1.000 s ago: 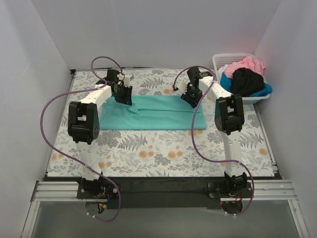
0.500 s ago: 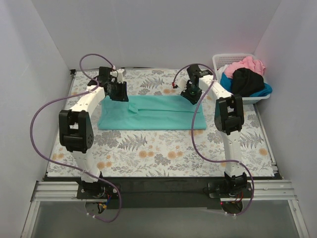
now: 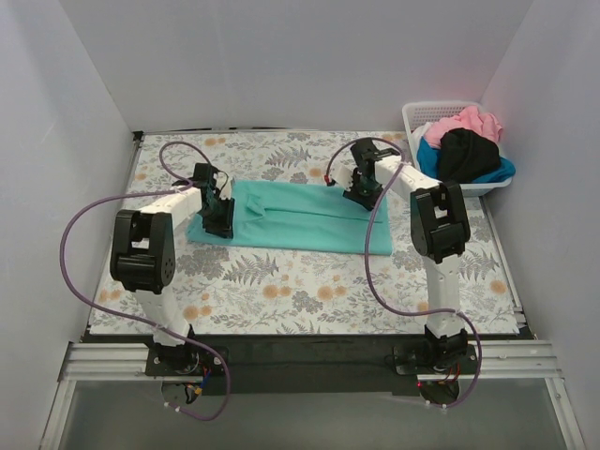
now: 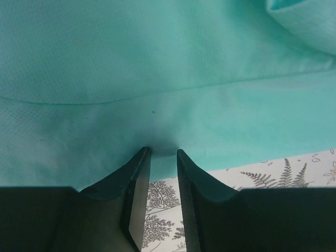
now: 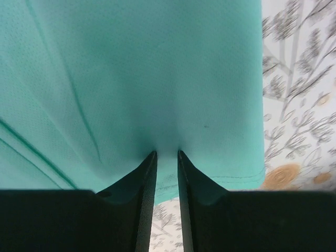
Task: Fold and stack the t-shirts
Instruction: Fold the tshirt
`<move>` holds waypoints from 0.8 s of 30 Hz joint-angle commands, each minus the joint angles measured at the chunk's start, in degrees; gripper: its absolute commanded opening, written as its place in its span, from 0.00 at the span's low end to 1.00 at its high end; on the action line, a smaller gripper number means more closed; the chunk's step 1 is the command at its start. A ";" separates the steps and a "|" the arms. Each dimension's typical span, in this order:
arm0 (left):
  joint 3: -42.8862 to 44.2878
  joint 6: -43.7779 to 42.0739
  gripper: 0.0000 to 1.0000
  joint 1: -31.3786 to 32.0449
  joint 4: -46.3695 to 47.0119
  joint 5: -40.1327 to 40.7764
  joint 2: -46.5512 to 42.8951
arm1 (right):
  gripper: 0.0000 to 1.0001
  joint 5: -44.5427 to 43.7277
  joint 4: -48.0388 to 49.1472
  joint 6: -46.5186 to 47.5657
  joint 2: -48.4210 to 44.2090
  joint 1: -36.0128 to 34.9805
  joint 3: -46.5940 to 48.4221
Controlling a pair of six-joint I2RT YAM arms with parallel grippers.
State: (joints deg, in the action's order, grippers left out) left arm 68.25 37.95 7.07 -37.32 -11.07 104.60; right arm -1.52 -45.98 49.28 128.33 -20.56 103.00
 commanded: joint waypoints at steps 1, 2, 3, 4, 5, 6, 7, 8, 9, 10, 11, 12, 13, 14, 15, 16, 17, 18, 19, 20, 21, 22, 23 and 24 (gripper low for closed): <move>2.41 -0.68 0.26 0.14 3.30 4.12 1.48 | 0.29 1.08 -3.33 0.38 -3.41 -0.88 -10.95; 3.29 -0.95 0.25 0.05 3.66 4.48 4.71 | 0.29 2.82 -3.07 0.29 -4.83 -1.32 -13.59; 6.95 -1.47 0.25 0.05 3.75 4.48 6.83 | 0.29 4.49 -2.81 -0.05 -6.24 -2.02 -16.23; 9.34 -2.35 0.25 0.05 3.66 4.48 9.02 | 0.29 5.73 -2.80 -1.36 -9.04 -3.68 -21.82; 11.97 -2.79 0.25 -0.04 3.66 4.22 11.83 | 0.29 7.13 -2.72 -2.16 -10.63 -4.66 -24.31; 19.74 -3.58 0.25 0.05 3.31 4.13 17.34 | 0.29 9.84 -2.63 -3.12 -12.04 -5.80 -27.30; 24.08 -4.11 0.25 0.05 1.65 4.04 21.14 | 0.29 11.26 -2.45 -5.31 -14.92 -7.20 -32.20; 30.30 -4.90 0.25 0.05 0.16 2.82 24.66 | 0.29 12.84 -2.10 -6.90 -16.43 -10.35 -34.86; 36.46 -5.26 0.25 0.05 -1.51 2.11 28.00 | 0.29 16.77 -2.01 -8.48 -18.01 -12.38 -36.97; 50.96 -5.35 0.25 0.14 -3.09 1.06 35.95 | 0.30 19.16 -2.01 -10.06 -21.08 -14.40 -38.65; 58.85 -5.87 0.25 0.31 -7.11 -1.99 39.42 | 0.32 21.80 -2.27 -13.21 -22.50 -19.21 -40.58; 66.76 -6.05 0.27 0.40 -9.33 -4.20 43.63 | 0.35 27.56 -2.88 -14.29 -23.90 -21.52 -40.60; 79.80 -5.53 0.28 0.57 -10.83 -4.83 48.20 | 0.41 30.84 -3.15 -14.99 -26.44 -25.46 -39.90; 81.76 -4.74 0.33 0.84 -10.15 -6.58 48.51 | 0.43 33.57 -3.50 -16.57 -27.42 -26.80 -37.20; 80.13 -4.21 0.36 1.01 -8.31 -7.81 46.94 | 0.45 37.08 -3.94 -17.45 -28.04 -27.43 -35.00; 75.76 -3.94 0.37 1.10 -1.42 -8.35 39.88 | 0.49 38.25 -4.12 -18.33 -28.66 -27.34 -32.80; 63.10 -3.59 0.39 1.10 2.48 -8.61 35.72 | 0.50 38.61 -4.38 -19.12 -28.66 -27.00 -30.78; 57.49 -3.94 0.45 1.19 6.00 -10.01 31.67 | 0.50 38.52 -4.73 -19.56 -28.58 -26.47 -26.40; 52.65 -4.55 0.48 1.19 10.38 -10.98 27.11 | 0.50 38.09 -5.78 -19.48 -28.40 -25.07 -24.62; 44.77 -5.25 0.50 1.19 11.56 -11.77 20.80 | 0.51 37.73 -5.97 -19.48 -28.40 -24.19 -23.04; 42.08 -5.61 0.55 1.10 12.18 -12.48 17.43 | 0.51 37.03 -6.23 -19.31 -28.40 -23.31 -20.85; 39.27 -6.48 0.56 1.10 11.66 -13.79 14.87 | 0.52 36.77 -6.40 -18.52 -28.49 -21.82 -20.13; 34.98 -7.01 0.57 0.76 10.96 -15.19 9.97 | 0.52 35.89 -6.32 -17.73 -28.58 -21.55 -19.77; 31.80 -8.32 0.57 0.84 9.74 -18.08 7.75 | 0.53 32.75 -6.14 -15.90 -28.32 -21.28 -19.77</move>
State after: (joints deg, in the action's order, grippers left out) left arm 106.10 32.88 7.99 -31.42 -21.45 127.17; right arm 32.32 -50.17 32.14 101.69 -43.77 81.43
